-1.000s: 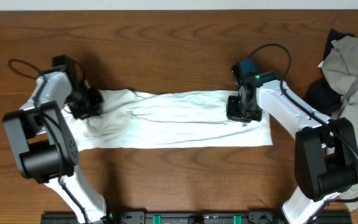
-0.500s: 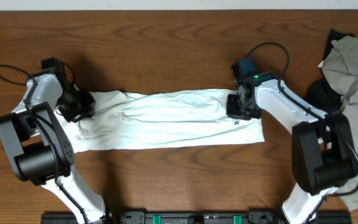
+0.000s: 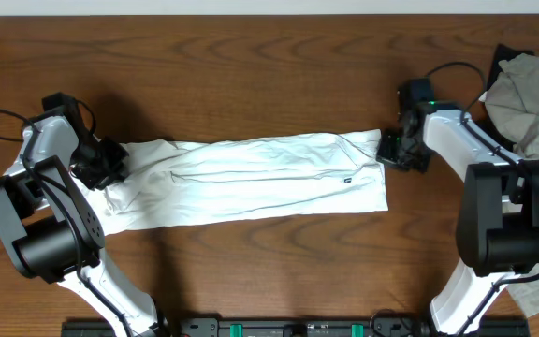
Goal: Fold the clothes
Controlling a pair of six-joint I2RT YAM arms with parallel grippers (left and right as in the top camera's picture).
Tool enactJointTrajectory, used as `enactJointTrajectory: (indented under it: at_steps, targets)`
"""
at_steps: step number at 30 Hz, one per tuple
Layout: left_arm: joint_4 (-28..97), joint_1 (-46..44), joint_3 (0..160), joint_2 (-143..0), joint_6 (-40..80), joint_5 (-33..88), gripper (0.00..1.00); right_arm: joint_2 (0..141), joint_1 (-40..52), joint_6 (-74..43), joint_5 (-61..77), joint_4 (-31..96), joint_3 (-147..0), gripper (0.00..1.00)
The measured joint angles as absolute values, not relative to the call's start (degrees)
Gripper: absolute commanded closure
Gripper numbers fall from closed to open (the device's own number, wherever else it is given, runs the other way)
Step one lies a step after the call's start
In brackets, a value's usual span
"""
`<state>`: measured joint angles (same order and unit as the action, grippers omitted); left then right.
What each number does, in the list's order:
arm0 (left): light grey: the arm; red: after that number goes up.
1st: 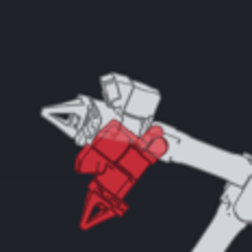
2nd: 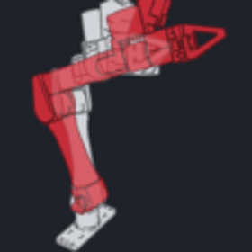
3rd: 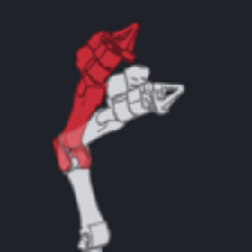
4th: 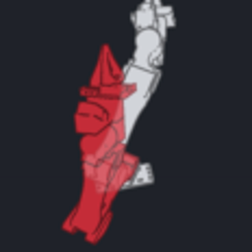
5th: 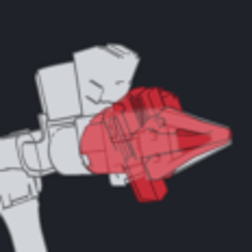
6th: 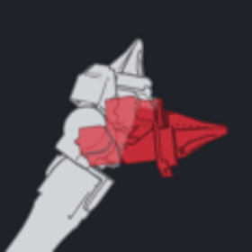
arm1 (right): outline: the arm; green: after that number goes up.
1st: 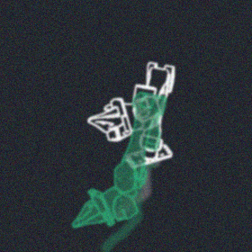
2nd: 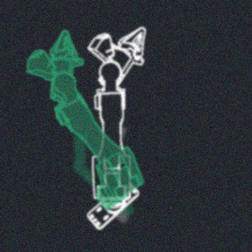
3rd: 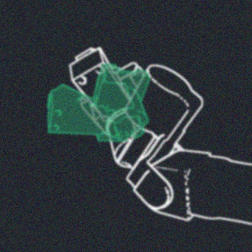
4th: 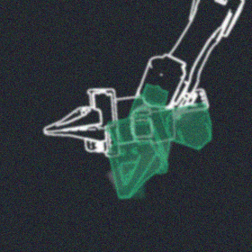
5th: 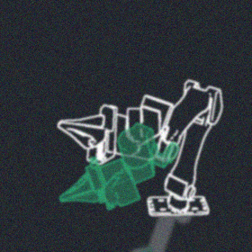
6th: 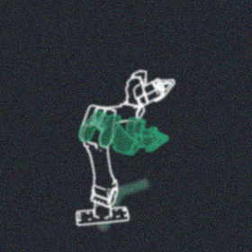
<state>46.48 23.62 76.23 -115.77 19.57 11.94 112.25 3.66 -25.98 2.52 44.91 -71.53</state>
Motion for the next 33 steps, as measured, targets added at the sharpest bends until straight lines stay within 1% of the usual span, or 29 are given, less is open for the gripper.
enactJointTrajectory:
  at_steps: [5,9,10,11,12,14,15,16,17,18,20,21,22,24,27,28,29,30,32,33]
  targets:
    - [46.5,23.6,76.2,-115.7,19.4,12.3,0.88,112.7,3.1,-25.4,1.7,47.8,-74.3,0.99]
    - [46.5,23.8,76.2,-115.6,19.0,12.9,0.87,113.1,3.1,-25.1,1.6,54.3,-80.5,0.99]
    - [46.5,23.8,76.2,-115.5,19.0,12.9,0.83,113.1,3.1,-25.1,1.6,55.6,-81.9,0.99]
    - [46.5,23.8,76.2,-115.4,18.7,13.0,0.83,113.1,3.1,-24.9,1.5,57.5,-84.0,0.99]
    - [46.4,23.8,76.2,-115.2,18.6,12.9,0.76,113.0,3.2,-24.7,1.5,59.1,-86.0,0.97]
    - [46.3,23.8,76.2,-114.3,18.1,12.6,0.69,113.0,3.4,-24.2,1.7,62.4,-89.9,0.94]
    - [46.3,23.8,76.2,-113.4,18.0,12.3,0.63,113.0,3.6,-23.8,1.8,64.0,-91.5,0.92]
    - [46.3,23.8,76.1,-112.1,18.1,12.0,0.54,113.0,3.8,-23.4,2.1,65.1,-93.1,0.89]
    - [46.3,23.8,76.1,-110.6,18.1,11.8,0.48,113.0,4.1,-23.0,2.5,65.7,-94.1,0.85]
    - [46.3,23.8,76.1,-109.3,17.7,11.7,0.47,112.9,4.4,-22.3,3.4,66.0,-95.0,0.83]
    - [46.3,23.8,76.1,-105.6,18.0,11.6,0.44,112.8,5.5,-20.4,6.4,66.0,-96.1,0.71]
    - [46.4,23.7,76.1,-103.7,18.0,11.5,0.44,112.7,6.1,-19.5,8.0,66.0,-96.4,0.64]
    - [46.5,23.5,76.1,-101.9,18.0,11.6,0.44,112.7,7.1,-17.4,10.6,65.5,-96.5,0.53]
    - [46.8,22.9,76.1,-99.5,18.0,11.5,0.43,112.7,9.0,-15.2,15.5,64.6,-96.5,0.37]
    - [48.3,21.0,76.1,-97.4,18.0,11.6,0.43,112.7,12.9,-11.8,22.3,61.6,-96.5,0.33]
    - [49.0,20.0,76.1,-97.2,18.0,11.7,0.43,112.7,14.3,-11.2,23.7,60.4,-96.6,0.29]
    - [49.8,18.9,76.1,-97.2,18.0,11.8,0.43,112.7,16.1,-10.8,25.1,59.0,-96.6,0.21]
    - [50.6,17.8,76.1,-97.4,18.0,12.1,0.42,112.7,17.8,-10.5,26.2,57.8,-96.6,0.17]
    - [52.0,15.6,76.1,-97.6,18.0,12.5,0.41,112.7,21.0,-10.5,27.3,56.1,-96.7,0.12]
    - [52.6,14.3,76.1,-97.8,18.0,12.8,0.36,112.7,22.7,-10.8,27.1,55.8,-96.7,0.09]
